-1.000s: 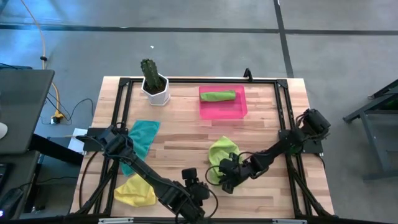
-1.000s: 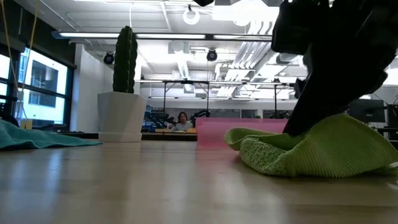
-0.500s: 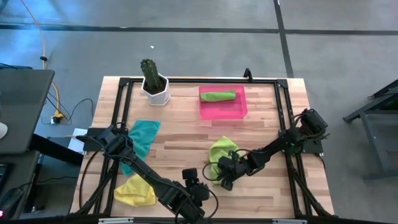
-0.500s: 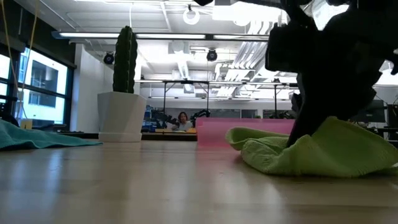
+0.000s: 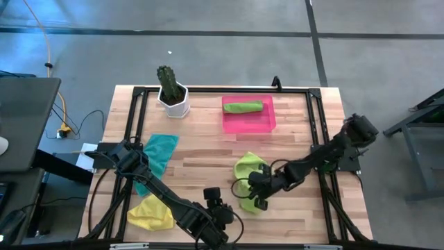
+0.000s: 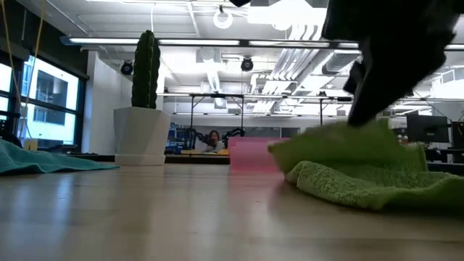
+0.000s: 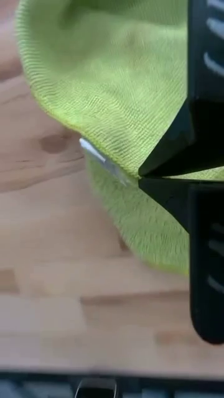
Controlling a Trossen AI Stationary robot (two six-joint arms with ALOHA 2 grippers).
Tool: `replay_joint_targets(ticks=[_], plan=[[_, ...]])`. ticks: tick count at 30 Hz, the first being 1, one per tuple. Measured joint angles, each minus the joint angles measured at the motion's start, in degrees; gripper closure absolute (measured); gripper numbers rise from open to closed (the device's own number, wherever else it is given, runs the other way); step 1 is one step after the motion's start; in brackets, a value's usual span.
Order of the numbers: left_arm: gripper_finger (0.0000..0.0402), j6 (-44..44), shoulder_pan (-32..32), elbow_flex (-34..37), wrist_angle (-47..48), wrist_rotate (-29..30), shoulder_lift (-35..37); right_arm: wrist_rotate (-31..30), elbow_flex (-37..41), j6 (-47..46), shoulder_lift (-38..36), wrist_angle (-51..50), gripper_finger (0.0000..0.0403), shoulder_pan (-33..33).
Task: Roll microfiber towels into tight, uniform cylinder then place into a basket
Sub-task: Roll the light green microfiber cloth
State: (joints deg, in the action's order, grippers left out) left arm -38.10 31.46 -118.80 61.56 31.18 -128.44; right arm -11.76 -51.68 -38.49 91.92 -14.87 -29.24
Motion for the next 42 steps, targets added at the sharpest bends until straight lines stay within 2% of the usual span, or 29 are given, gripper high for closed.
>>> replay_joint_targets(ticks=[4, 10, 12, 20, 25, 29, 34, 38, 42], plan=[[0.0227, 2.6, -0.2, 0.0, -0.1, 4.3, 0.0, 0.1, 0.0, 1.5, -4.6, -2.1, 0.0402, -0.8], [0.0227, 7.2, -1.8, 0.0, -1.8, 13.8, 0.0, 2.8, 0.0, 5.6, -10.1, -4.3, 0.0402, -3.7], [0.0227, 10.8, -3.0, 0.0, -4.0, 14.2, 0.0, 4.0, 0.0, 8.5, -11.7, -4.3, 0.0402, -4.8], [0.0227, 30.9, -8.0, 0.0, -20.7, 3.9, 0.0, 4.3, 0.0, 17.3, -16.0, -4.8, 0.0402, -7.3], [0.0227, 35.8, -10.7, 0.0, -27.1, -4.0, 0.0, 4.3, 0.0, 20.5, -17.5, -6.6, 0.0402, -8.0], [0.0227, 35.3, -12.5, 0.0, -26.8, -8.1, -0.4, 3.9, 0.0, 22.8, -18.2, -7.2, 0.0402, -8.3], [0.0227, 35.9, -13.8, 0.0, -25.5, -9.6, -1.9, 3.8, 0.0, 26.8, -18.8, -7.6, 0.0402, -9.0], [0.0227, 34.3, -14.1, 0.0, -20.3, -12.3, -2.1, 3.7, 0.0, 27.0, -19.8, -10.5, 0.0402, -10.1], [0.0227, 32.7, -13.3, 0.0, -14.6, -15.3, -2.1, 0.9, 0.0, 26.7, -21.6, -14.6, 0.0402, -11.3]])
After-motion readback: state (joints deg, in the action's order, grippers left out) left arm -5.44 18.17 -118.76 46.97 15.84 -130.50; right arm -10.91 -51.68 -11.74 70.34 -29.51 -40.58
